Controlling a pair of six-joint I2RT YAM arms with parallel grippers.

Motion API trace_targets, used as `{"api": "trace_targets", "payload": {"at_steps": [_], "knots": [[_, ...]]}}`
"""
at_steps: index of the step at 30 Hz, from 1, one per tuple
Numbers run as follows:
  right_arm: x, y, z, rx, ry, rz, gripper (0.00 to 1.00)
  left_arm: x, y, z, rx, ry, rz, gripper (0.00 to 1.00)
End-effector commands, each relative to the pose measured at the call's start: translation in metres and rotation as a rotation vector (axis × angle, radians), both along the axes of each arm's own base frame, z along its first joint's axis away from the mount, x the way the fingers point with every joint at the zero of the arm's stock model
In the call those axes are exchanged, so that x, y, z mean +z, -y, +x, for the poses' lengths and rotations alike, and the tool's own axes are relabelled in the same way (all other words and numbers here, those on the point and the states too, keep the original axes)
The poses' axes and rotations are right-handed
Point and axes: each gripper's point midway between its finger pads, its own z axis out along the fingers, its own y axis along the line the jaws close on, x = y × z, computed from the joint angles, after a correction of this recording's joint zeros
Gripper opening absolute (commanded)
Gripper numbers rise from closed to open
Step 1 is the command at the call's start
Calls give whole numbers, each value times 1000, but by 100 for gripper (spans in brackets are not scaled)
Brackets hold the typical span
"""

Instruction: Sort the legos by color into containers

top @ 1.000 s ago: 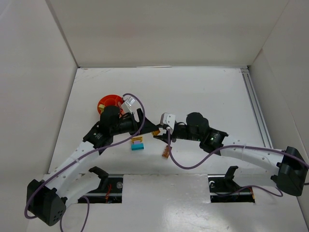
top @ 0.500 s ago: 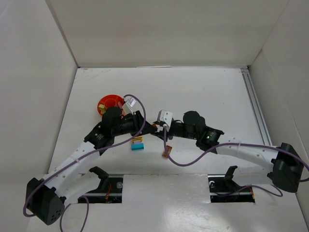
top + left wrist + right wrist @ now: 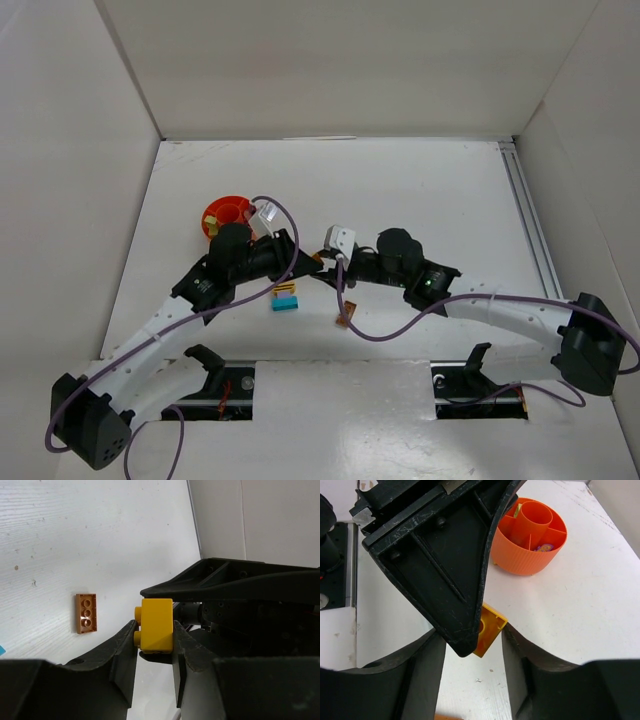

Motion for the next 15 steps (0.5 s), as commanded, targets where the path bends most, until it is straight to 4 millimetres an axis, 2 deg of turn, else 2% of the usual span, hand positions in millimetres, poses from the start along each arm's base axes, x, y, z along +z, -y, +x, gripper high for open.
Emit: {"api": "trace_targets", "payload": {"at_steps": [1, 4, 7, 9, 10, 12, 14, 15], "knots": [[36, -9, -5, 45, 53, 80, 54, 29, -1, 5, 6, 107, -22, 0], [32, -9, -7, 56, 42, 66, 65, 29, -1, 5, 6, 107, -22, 0], [31, -8, -7, 57, 42, 52, 80, 34, 0, 6, 6, 115, -27, 0], [32, -5, -7, 45, 42, 48, 82, 35, -2, 8, 20, 125, -17, 0], [29, -2, -2, 14, 39, 35, 88, 36, -2, 8, 20, 125, -17, 0], [38, 3, 1, -18, 57, 52, 92, 37, -6, 12, 45, 129, 4, 0], [37, 14, 12, -111, 53, 40, 96, 41, -11, 19, 93, 141, 30, 0], [45, 21, 15, -152, 58, 56, 99, 40, -14, 23, 118, 135, 47, 0]]}}
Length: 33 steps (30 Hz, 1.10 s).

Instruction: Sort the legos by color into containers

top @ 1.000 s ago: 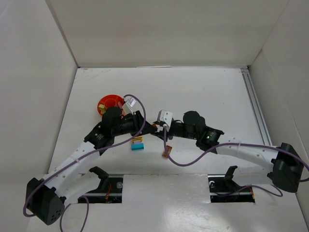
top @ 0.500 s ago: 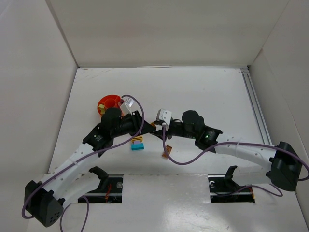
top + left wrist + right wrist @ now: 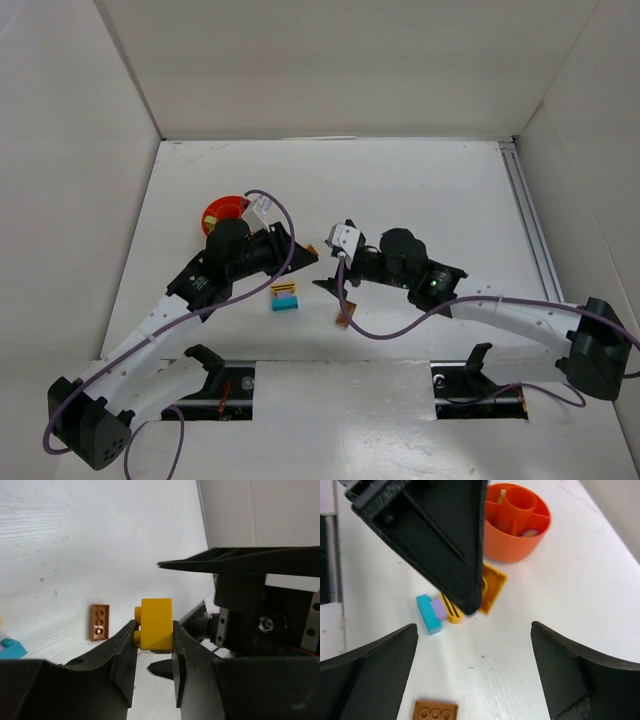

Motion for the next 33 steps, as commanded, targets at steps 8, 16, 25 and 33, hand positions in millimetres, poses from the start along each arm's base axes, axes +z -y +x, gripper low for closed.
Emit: {"api": "trace_targets", "payload": {"at_steps": [8, 16, 25, 33], "knots": [[28, 81, 38, -470, 28, -35, 99, 26, -66, 84, 416, 73, 277, 0], [-9, 107, 50, -575, -72, -182, 99, 17, -155, 165, 667, 6, 430, 0], [-30, 140, 72, -634, -150, -225, 99, -25, -219, 209, 787, -124, 513, 0], [-34, 160, 81, -629, -180, -220, 99, -48, -241, 225, 841, -172, 629, 0]]}}
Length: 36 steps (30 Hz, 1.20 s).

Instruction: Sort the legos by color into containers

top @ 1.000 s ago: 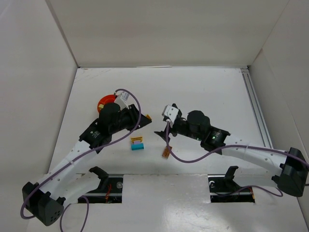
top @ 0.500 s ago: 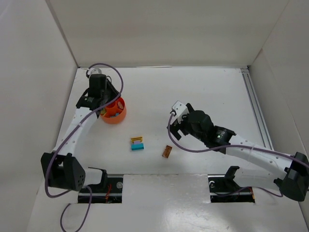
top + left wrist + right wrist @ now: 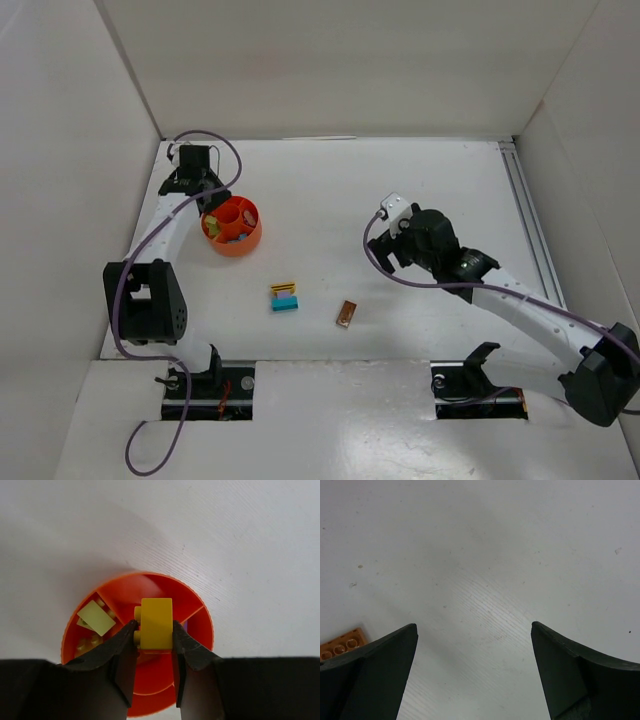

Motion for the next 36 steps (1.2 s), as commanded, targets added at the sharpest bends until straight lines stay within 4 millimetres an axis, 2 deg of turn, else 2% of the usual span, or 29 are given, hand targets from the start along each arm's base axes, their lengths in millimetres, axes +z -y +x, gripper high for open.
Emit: {"api": "trace_targets", "payload": {"at_steps": [1, 3, 4, 6, 11, 14, 16, 18, 20, 21, 24, 25, 29, 32, 36], "knots": [[20, -2, 3, 34, 29, 55, 99, 26, -17, 13, 40, 57, 73, 0], [16, -3, 1, 41, 19, 53, 99, 15, -21, 14, 50, 29, 98, 0], [19, 0, 2, 33, 26, 59, 99, 20, -22, 17, 38, 39, 109, 0], [15, 1, 1, 32, 19, 53, 99, 10, -22, 18, 28, 14, 118, 0], [11, 5, 4, 20, 8, 51, 99, 2, -5, 21, -61, 3, 81, 0], [8, 5, 5, 20, 0, 46, 99, -2, -5, 26, -60, 0, 105, 0], [14, 2, 6, 28, 13, 60, 99, -2, -5, 27, -60, -8, 105, 1], [11, 1, 7, 28, 5, 54, 99, -7, -5, 28, -61, -18, 105, 8], [8, 1, 7, 28, -2, 49, 99, -2, -6, 30, -67, -9, 111, 15], [8, 1, 7, 28, -2, 49, 99, -2, -3, 30, -70, -9, 119, 23], [8, 1, 7, 28, -2, 49, 99, -5, -5, 25, -65, -30, 126, 31], [8, 1, 7, 28, -2, 49, 99, -5, -5, 25, -65, -30, 126, 37], [8, 1, 7, 28, -2, 49, 99, 0, -7, 26, -57, -29, 135, 49], [8, 0, 7, 42, -1, 47, 99, 3, -6, 26, -48, -28, 127, 51], [12, -4, 6, 66, 4, 55, 99, 21, -6, 24, -45, 15, 126, 51]]}}
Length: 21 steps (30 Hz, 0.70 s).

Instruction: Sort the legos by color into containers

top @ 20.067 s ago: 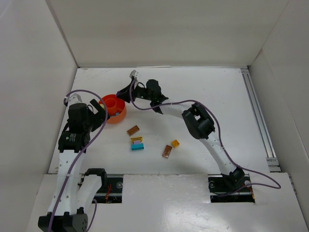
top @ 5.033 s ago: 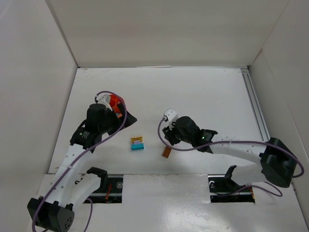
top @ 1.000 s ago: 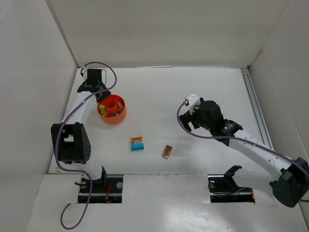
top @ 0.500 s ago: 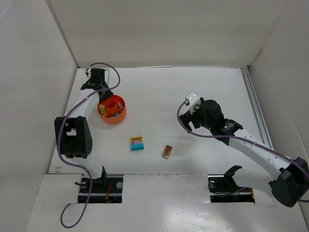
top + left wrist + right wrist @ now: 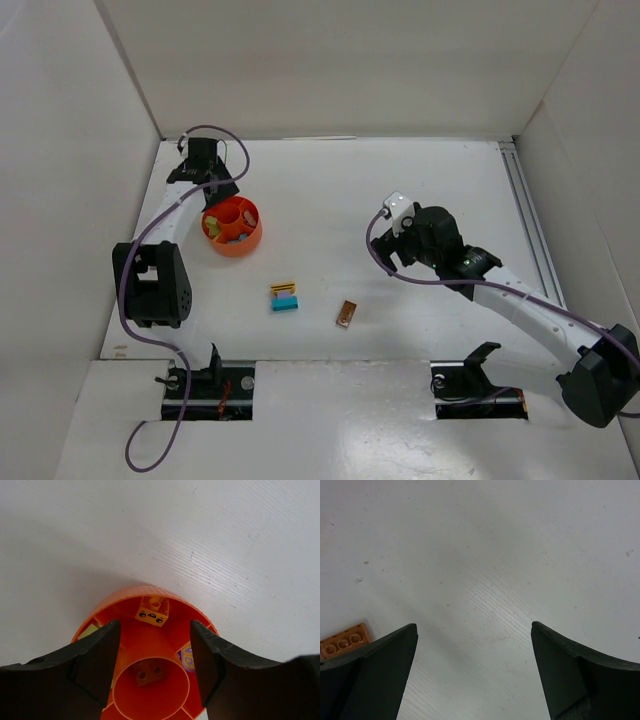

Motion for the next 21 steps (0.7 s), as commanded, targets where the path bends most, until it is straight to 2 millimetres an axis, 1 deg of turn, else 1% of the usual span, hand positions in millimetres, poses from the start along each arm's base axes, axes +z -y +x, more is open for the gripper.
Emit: {"api": "trace_targets", "payload": {"at_steps": [1, 2, 3, 5, 6, 7, 8, 9, 10, 11, 12, 13, 14, 15, 16, 17, 18, 19, 20, 21], "knots": [[16, -8, 4, 46, 43, 25, 99, 49, -2, 4, 9, 110, 9, 55], [19, -11, 1, 75, 50, 31, 99, 51, -3, 1, 22, 109, 9, 60], [19, -11, 1, 75, 50, 31, 99, 61, -3, 2, 22, 133, 8, 64], [11, -12, -3, 103, 35, 24, 99, 82, -3, -4, 30, 177, -2, 69], [9, -13, -6, 111, 23, 22, 98, 90, 0, -7, 18, 197, -15, 78], [9, -13, -6, 111, 23, 22, 98, 95, 4, -11, 17, 212, -26, 83], [3, -16, -12, 133, 4, 18, 98, 113, 6, -16, 7, 265, -39, 88], [1, -15, -13, 118, -4, 11, 96, 118, 12, -22, -14, 276, -50, 94], [-9, -13, -17, 88, -51, -2, 96, 118, 17, -27, -19, 285, -60, 100], [-12, -18, -22, 41, -103, 33, 95, 130, 19, -36, -20, 321, -77, 100], [-20, -21, -25, -1, -153, 38, 95, 132, 26, -43, -24, 330, -97, 100], [-25, -17, -28, -74, -193, 35, 95, 133, 37, -50, -44, 334, -110, 100], [-34, -18, -36, -125, -251, 44, 95, 122, 43, -60, -55, 315, -119, 100], [-46, -22, -43, -270, -366, 116, 94, 130, 49, -71, -68, 343, -135, 100], [-51, -22, -46, -342, -404, 131, 94, 128, 63, -80, -84, 344, -161, 100], [-59, -22, -54, -398, -444, 131, 94, 114, 70, -90, -94, 314, -176, 100], [-61, -39, -66, -451, -482, 188, 94, 119, 76, -102, -107, 339, -189, 100], [-68, -44, -70, -481, -496, 190, 94, 118, 83, -109, -119, 342, -199, 100], [-66, -48, -69, -518, -485, 211, 94, 113, 94, -120, -129, 328, -216, 100], [-69, -57, -77, -524, -496, 221, 94, 104, 98, -129, -137, 306, -227, 100]]}}
